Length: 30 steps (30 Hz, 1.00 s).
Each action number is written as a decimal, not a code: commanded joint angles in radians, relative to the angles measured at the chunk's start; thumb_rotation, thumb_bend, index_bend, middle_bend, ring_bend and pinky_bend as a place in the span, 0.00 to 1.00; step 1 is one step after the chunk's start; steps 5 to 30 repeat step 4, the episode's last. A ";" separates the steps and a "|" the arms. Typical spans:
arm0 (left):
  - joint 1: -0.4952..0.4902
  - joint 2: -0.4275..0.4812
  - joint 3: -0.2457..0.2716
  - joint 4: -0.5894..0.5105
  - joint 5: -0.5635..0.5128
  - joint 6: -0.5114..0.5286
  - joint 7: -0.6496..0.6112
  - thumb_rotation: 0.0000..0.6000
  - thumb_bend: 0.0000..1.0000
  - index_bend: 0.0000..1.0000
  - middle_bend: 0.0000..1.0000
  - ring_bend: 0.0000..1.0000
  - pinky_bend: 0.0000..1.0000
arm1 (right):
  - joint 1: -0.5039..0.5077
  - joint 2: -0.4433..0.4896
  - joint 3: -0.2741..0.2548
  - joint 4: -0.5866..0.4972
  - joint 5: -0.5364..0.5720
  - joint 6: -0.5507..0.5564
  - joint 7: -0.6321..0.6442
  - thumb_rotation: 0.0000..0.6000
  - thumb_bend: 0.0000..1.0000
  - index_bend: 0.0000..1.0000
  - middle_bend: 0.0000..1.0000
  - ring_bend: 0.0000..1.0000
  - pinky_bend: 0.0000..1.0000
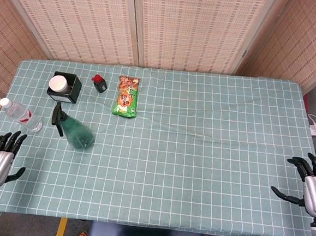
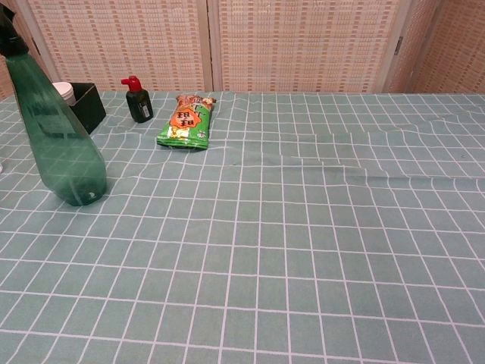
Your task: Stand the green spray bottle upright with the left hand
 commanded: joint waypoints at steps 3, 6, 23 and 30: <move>0.030 -0.040 0.069 0.156 0.233 0.135 -0.186 1.00 0.24 0.02 0.01 0.00 0.09 | -0.003 -0.001 -0.002 0.006 -0.006 0.007 0.006 1.00 0.00 0.26 0.20 0.00 0.02; 0.029 -0.044 0.068 0.163 0.235 0.134 -0.195 1.00 0.24 0.01 0.01 0.00 0.09 | -0.003 -0.001 -0.003 0.007 -0.008 0.008 0.009 1.00 0.00 0.26 0.20 0.00 0.02; 0.029 -0.044 0.068 0.163 0.235 0.134 -0.195 1.00 0.24 0.01 0.01 0.00 0.09 | -0.003 -0.001 -0.003 0.007 -0.008 0.008 0.009 1.00 0.00 0.26 0.20 0.00 0.02; 0.029 -0.044 0.068 0.163 0.235 0.134 -0.195 1.00 0.24 0.01 0.01 0.00 0.09 | -0.003 -0.001 -0.003 0.007 -0.008 0.008 0.009 1.00 0.00 0.26 0.20 0.00 0.02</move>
